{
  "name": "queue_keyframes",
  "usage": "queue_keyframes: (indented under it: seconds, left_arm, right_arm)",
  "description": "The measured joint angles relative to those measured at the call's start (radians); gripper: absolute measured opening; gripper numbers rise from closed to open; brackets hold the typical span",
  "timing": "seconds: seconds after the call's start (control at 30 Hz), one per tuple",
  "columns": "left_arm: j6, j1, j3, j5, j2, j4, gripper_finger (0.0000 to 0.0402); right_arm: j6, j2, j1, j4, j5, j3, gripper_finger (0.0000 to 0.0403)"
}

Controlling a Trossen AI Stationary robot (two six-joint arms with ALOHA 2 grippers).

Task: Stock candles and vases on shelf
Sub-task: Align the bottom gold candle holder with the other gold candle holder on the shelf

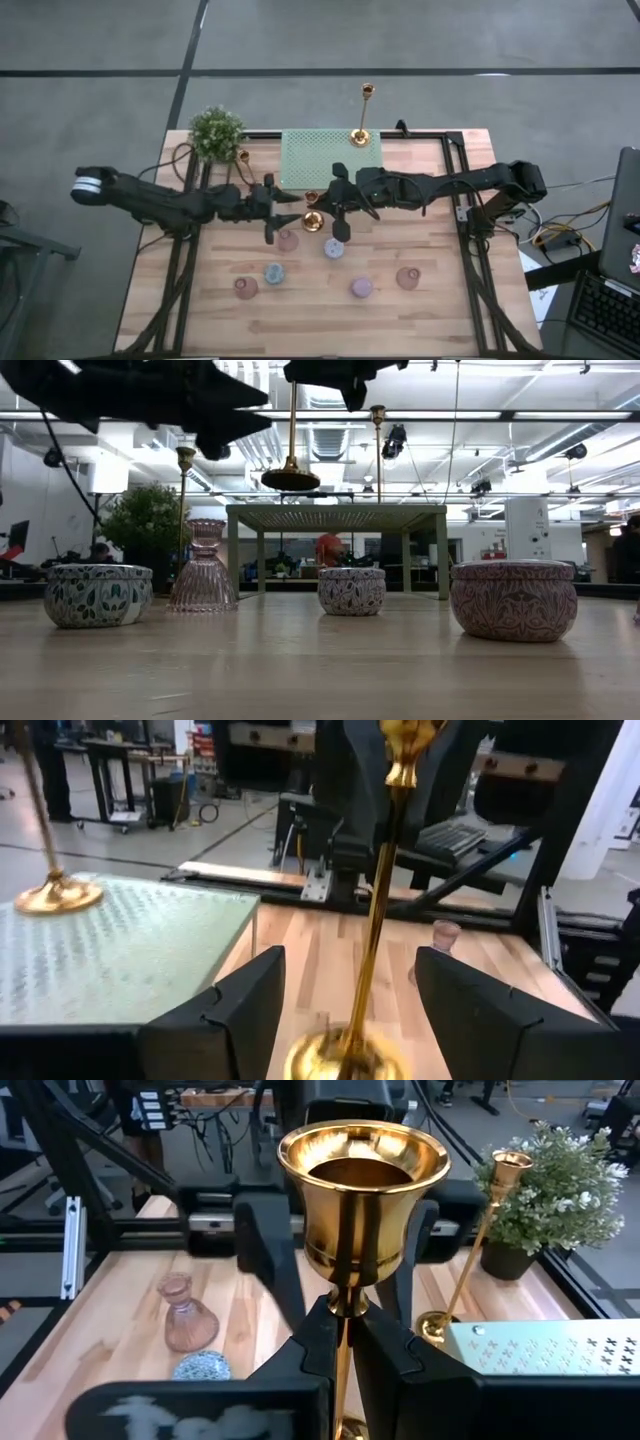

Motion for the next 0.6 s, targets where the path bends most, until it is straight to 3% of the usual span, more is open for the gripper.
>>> queue_keyframes:
  seconds: [0.33,0.6]
  left_arm:
    - [0.008,-0.009,0.127,0.005,0.178,0.002,0.0229]
    - [0.006,-0.009,0.142,0.005,0.169,0.007,0.0208]
  right_arm:
    - [0.0,0.0,0.0,0.006,0.0,-0.001,0.0013]
    - [0.006,0.0,0.0,-0.001,0.001,-0.001,0.0013]
